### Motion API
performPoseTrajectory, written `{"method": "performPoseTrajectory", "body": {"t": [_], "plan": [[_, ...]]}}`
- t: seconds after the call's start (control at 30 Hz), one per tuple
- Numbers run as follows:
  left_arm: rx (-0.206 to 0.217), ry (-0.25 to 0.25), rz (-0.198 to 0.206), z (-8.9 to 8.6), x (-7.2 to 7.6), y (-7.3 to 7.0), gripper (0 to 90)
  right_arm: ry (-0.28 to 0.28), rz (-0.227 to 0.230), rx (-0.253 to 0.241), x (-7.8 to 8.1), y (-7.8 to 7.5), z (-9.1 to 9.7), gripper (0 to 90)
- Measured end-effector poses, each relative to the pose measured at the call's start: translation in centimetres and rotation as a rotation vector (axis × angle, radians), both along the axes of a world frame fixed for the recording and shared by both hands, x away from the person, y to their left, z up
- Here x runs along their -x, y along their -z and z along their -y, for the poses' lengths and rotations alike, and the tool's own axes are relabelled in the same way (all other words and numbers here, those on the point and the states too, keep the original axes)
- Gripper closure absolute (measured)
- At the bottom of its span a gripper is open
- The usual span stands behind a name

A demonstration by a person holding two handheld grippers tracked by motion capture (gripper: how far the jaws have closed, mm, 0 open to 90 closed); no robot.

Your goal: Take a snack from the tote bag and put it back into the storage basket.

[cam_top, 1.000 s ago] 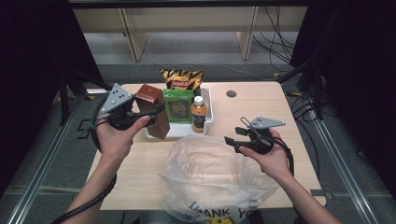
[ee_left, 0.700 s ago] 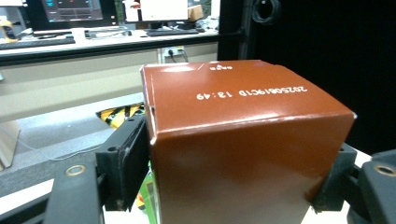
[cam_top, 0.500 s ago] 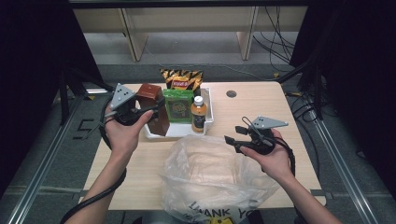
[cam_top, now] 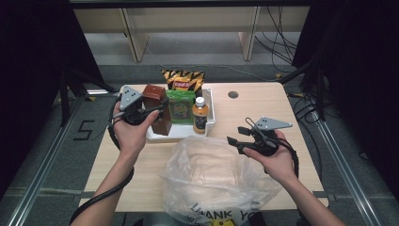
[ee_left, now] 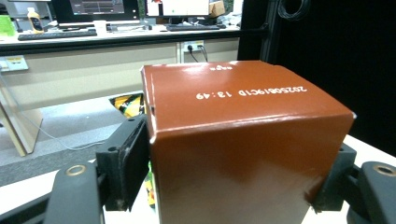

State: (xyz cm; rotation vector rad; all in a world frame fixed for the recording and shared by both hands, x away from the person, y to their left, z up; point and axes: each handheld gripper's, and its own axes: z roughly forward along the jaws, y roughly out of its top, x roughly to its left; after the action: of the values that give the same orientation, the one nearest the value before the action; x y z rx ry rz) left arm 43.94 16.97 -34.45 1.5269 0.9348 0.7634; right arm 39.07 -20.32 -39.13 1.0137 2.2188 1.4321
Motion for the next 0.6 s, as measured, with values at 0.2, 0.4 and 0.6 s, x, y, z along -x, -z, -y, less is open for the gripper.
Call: {"method": "performPoseTrajectory", "body": {"t": [0.2, 0.4, 0.6], "plan": [[-0.006, -0.013, 0.010, 0.1, -0.3, 0.2, 26.5, -0.017, -0.002, 0.011, -0.1, 0.1, -0.1, 40.6], [-0.005, -0.025, 0.008, 0.3, -0.8, 0.3, 26.5, -0.009, 0.007, 0.019, 0.1, -0.1, -0.1, 40.6], [-0.007, -0.044, -0.001, 0.3, -1.5, 0.6, 26.6, -0.007, 0.002, 0.015, 0.2, -0.1, -0.3, 40.6]]}}
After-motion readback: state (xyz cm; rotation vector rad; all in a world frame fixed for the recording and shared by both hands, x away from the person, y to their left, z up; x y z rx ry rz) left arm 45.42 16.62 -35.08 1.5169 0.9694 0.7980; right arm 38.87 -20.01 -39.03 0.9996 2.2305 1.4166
